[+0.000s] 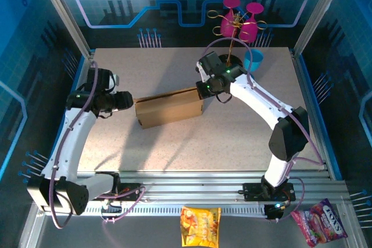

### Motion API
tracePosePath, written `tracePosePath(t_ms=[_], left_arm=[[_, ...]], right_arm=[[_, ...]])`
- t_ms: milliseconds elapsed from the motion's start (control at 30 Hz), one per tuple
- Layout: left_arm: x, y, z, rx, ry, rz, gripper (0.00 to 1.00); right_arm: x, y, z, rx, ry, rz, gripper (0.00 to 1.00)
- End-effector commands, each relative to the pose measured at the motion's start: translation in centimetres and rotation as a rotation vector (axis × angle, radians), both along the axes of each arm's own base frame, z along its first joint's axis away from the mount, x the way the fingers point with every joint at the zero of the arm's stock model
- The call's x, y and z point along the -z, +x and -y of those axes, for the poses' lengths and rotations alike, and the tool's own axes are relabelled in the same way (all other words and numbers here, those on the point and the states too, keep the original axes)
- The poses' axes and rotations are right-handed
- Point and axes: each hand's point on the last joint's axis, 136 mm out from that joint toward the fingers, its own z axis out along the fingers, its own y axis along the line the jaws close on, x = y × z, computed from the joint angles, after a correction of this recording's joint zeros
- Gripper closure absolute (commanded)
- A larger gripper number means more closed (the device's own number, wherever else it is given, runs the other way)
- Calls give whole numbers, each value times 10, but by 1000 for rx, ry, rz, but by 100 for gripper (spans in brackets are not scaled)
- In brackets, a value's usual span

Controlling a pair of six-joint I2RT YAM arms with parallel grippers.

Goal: Fold the paper box

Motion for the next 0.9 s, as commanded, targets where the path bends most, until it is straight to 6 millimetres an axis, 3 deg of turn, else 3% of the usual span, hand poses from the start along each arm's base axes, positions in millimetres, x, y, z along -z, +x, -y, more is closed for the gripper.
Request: tracePosePath(t_ms=[0,333,667,867], left_arm=[[9,9,3,140,119,22,47],[21,16,18,211,78,32,51],[20,20,21,179,36,29,82],[18,18,27,156,-18,1,86]], right_arm=[[3,-1,3,-14,-7,-35,100],[4,0,2,-15,1,-45,100],[4,1,2,-13,2,-43,100],[5,0,2,-12,1,-47,100]])
